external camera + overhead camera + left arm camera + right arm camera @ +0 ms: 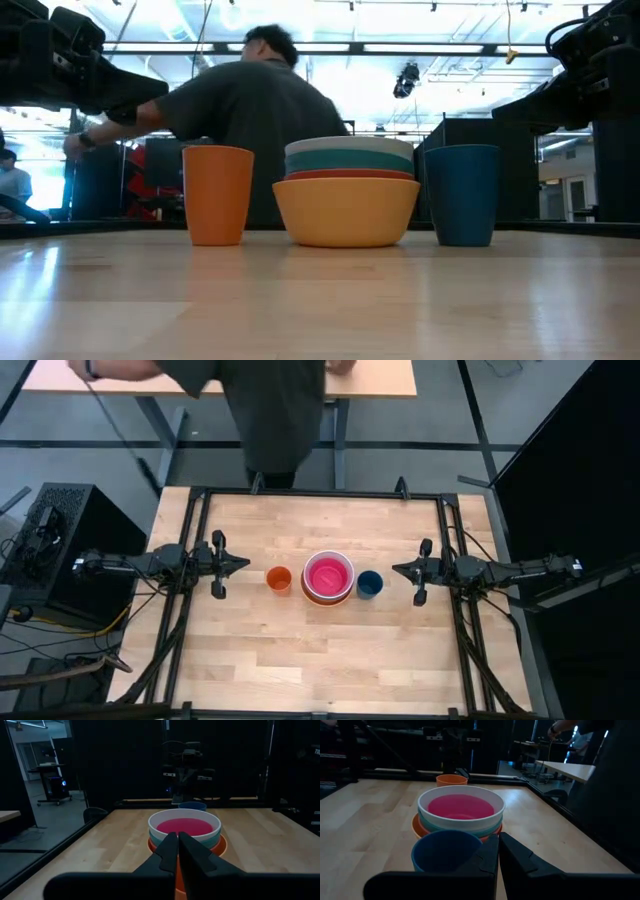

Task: Nest bowls inside each other
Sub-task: Return to Home Position

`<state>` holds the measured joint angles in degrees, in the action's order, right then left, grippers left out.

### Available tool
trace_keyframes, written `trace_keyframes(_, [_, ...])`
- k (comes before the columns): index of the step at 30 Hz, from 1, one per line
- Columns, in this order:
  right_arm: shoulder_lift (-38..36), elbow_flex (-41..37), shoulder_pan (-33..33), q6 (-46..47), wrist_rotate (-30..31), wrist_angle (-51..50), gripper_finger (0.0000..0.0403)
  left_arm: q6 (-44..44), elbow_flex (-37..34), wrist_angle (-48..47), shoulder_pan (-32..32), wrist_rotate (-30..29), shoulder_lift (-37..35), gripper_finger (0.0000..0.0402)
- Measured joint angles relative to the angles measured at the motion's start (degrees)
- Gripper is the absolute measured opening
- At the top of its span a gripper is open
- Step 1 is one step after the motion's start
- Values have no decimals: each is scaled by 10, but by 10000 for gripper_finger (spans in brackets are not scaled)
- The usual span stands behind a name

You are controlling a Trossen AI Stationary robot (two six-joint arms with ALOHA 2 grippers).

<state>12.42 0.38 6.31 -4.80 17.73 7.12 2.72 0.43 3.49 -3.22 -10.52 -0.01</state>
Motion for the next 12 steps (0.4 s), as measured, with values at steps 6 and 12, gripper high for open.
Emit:
trace_keyframes(6, [0, 0, 0, 0, 0, 0, 0, 0, 0, 0, 0, 0, 0, 1])
trace_keyframes(12, [0, 0, 0, 0, 0, 0, 0, 0, 0, 0, 0, 0, 0, 1])
